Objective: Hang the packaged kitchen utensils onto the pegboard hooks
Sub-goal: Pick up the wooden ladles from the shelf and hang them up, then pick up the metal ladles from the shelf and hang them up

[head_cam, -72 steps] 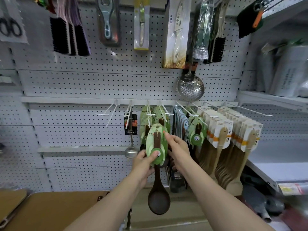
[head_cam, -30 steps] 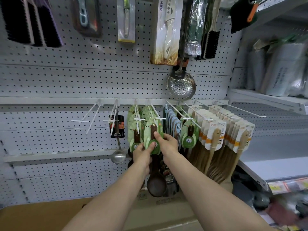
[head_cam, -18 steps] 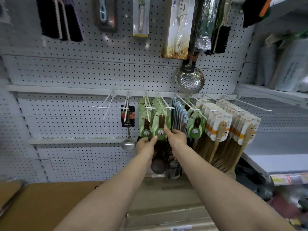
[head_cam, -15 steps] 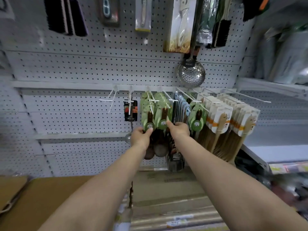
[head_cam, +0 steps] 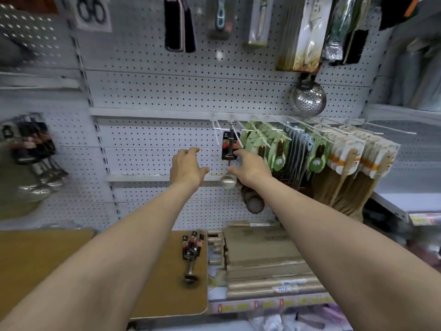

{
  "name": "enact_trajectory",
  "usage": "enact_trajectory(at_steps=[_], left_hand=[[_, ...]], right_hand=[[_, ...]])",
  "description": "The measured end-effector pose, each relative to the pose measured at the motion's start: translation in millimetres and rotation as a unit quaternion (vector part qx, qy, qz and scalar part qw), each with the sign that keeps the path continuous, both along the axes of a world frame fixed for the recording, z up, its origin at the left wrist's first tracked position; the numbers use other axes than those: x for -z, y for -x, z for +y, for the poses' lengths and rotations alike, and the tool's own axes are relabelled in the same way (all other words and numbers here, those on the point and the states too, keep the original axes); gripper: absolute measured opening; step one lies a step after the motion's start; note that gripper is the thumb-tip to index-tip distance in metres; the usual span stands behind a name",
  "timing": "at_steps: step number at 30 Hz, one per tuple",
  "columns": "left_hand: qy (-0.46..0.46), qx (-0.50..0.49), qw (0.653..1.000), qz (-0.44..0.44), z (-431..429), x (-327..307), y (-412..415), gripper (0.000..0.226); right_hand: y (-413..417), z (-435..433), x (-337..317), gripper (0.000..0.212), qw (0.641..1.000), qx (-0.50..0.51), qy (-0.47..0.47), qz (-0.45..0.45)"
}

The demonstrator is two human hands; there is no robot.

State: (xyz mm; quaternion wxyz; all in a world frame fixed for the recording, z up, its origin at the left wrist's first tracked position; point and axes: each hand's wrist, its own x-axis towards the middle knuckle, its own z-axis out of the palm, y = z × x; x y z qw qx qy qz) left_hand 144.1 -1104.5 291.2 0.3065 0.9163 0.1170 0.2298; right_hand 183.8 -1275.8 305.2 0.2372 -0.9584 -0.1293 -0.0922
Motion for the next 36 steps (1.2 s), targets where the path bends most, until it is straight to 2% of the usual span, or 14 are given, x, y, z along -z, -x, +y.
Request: enact_trajectory(at_steps=[9,18,22,27,30,33,36], left_hand=[[-0.045,-0.006,0.999,0.009,61,2,28,0.058],[-0.031,-0.019,0.997,0.073,104,56,-7,0.056],[-0.014,-0.040,0.990,0.137,119,105,-33,0.057],[0.070,-0.049,0.973,0.214,136,192,-77,0.057],[0.142,-0.055,0.954,0.259,141,247,-97,0.054],[0.189,-0.064,0.931,0.306,145,301,-109,0.055],[0.230,-0.079,0.908,0.342,147,351,-114,0.058]], right_hand=[[26,73,4,0.066,0.999,-0.023,0.034,-0.024],[-15,114,59,0.064,0.998,-0.024,0.027,0.055],[-46,126,111,0.063,0.993,-0.032,0.034,0.109],[-93,138,198,0.061,0.976,-0.031,0.033,0.214],[-118,138,248,0.056,0.960,-0.019,0.039,0.277],[-135,139,299,0.038,0.940,-0.008,0.042,0.337],[-153,139,366,0.042,0.919,0.028,-0.007,0.393]])
